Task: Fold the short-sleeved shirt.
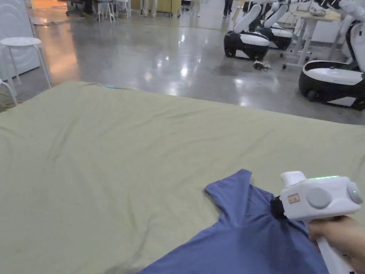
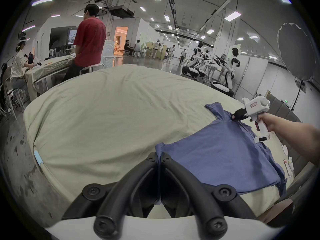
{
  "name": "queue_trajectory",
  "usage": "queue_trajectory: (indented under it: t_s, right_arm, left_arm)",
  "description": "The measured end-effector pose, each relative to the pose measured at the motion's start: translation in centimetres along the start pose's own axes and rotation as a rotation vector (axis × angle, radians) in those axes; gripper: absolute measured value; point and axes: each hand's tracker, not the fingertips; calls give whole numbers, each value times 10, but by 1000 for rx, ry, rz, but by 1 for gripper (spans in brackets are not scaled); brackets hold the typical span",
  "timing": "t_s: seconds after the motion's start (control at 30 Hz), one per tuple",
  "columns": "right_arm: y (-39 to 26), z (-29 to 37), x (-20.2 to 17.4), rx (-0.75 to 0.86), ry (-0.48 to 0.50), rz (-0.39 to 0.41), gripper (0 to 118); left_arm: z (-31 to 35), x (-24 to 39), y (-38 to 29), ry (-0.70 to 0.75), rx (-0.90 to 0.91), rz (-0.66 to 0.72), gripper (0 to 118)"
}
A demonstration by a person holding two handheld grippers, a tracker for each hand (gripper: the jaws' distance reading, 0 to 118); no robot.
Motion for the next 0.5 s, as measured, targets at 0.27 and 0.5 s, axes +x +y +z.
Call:
queue_trajectory:
  t_s: [0.27, 0.5]
  right_arm:
    - [-15, 25, -14, 160, -81, -25, 1]
    - [-37, 150, -7, 398, -87, -34, 1]
  left_arm:
    - [14, 2, 6, -10, 30, -6, 0]
    - [35, 4, 41, -14, 111, -25, 0]
